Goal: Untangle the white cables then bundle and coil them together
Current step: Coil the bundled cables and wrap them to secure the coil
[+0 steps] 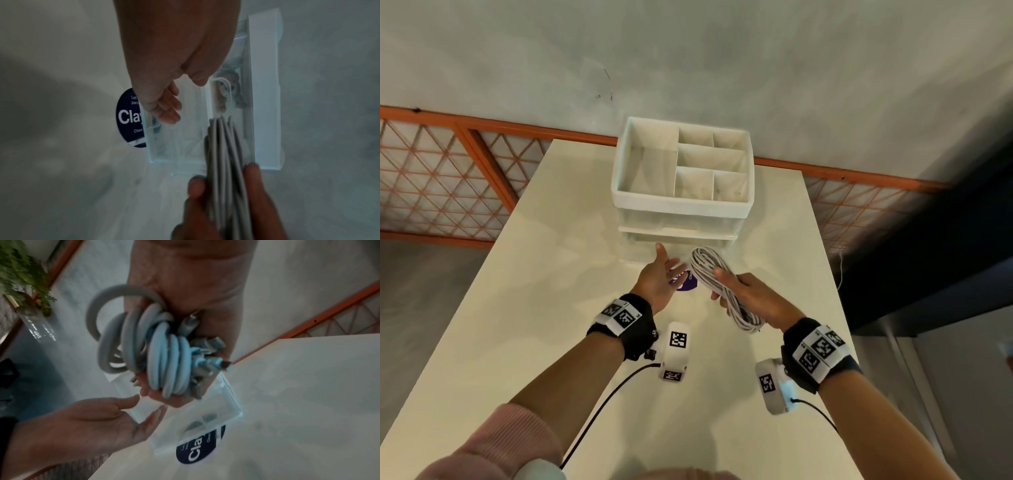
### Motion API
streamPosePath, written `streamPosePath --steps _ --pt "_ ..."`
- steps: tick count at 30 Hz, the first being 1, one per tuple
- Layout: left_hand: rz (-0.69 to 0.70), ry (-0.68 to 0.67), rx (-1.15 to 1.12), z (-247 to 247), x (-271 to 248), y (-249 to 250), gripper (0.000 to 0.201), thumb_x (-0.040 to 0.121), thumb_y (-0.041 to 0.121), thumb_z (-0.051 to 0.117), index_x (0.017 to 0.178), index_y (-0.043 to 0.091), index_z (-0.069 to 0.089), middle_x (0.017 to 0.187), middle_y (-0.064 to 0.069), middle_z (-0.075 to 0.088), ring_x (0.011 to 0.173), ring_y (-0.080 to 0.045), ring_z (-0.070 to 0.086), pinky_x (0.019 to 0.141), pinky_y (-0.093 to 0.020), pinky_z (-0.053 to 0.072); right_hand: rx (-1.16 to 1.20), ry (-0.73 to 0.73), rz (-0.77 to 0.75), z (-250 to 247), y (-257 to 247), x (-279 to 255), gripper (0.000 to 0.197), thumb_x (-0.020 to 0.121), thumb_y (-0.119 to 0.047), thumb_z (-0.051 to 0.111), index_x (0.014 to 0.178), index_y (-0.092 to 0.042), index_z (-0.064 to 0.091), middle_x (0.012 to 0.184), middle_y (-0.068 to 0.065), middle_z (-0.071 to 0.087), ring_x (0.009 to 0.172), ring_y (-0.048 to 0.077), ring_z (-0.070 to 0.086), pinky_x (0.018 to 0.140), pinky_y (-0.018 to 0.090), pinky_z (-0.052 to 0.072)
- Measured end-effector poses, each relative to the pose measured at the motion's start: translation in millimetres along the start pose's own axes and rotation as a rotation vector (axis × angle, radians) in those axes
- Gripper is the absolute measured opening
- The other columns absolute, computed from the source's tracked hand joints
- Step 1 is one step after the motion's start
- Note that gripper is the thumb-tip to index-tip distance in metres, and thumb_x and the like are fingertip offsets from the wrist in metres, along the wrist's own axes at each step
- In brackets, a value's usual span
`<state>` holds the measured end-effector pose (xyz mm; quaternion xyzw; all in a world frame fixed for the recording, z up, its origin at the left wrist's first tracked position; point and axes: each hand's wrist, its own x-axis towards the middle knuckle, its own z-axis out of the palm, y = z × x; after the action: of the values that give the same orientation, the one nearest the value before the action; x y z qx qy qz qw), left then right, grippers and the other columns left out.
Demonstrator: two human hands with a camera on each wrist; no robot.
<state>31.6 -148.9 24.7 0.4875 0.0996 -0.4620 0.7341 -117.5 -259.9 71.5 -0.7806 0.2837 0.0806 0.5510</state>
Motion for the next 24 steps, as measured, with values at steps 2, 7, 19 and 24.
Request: streamPosePath --steps 2,7,19,24 --pt "0.000 0.016 0.017 -1 -6 -7 0.048 0.098 0.042 0.035 0.116 -0.001 0.045 0.101 -0.007 0.053 0.085 -0.015 0.058 0.090 -0.031 0.044 -0.040 -0.030 -0.032 -3 -11 -1 0.053 0.092 -0.059 0.037 0.087 -0.018 0.070 0.072 0.002 0.062 0.063 0.014 0.058 0.073 0.027 0.048" --pt "-0.001 0.038 0.055 -11 -25 -22 0.042 0.100 0.040 0.031 0.087 0.005 0.051 0.080 -0.004 0.049 0.079 -0.018 0.059 0.072 -0.028 0.049 0.014 -0.066 -0.134 -4 -44 6 0.027 0.095 -0.051 0.042 0.096 -0.030 0.060 0.073 -0.003 0.059 0.055 0.001 0.058 0.064 0.019 0.046" --pt "-0.064 0.027 0.092 -26 -45 -23 0.038 0.101 0.034 0.032 0.118 0.003 0.047 0.085 -0.006 0.052 0.079 -0.015 0.060 0.069 -0.027 0.050 -0.483 -0.180 0.056 17 -59 83 0.062 0.091 -0.059 0.042 0.121 -0.008 0.062 0.111 0.011 0.066 0.093 0.022 0.060 0.082 0.027 0.041" --pt "-0.063 0.049 0.104 -23 -44 -21 0.035 0.102 0.033 0.031 0.113 0.002 0.044 0.083 -0.007 0.052 0.077 -0.015 0.061 0.065 -0.026 0.049 -0.225 -0.111 0.194 12 -40 99 0.065 0.086 -0.063 0.047 0.109 -0.005 0.066 0.089 0.007 0.070 0.076 0.019 0.064 0.071 0.029 0.050"
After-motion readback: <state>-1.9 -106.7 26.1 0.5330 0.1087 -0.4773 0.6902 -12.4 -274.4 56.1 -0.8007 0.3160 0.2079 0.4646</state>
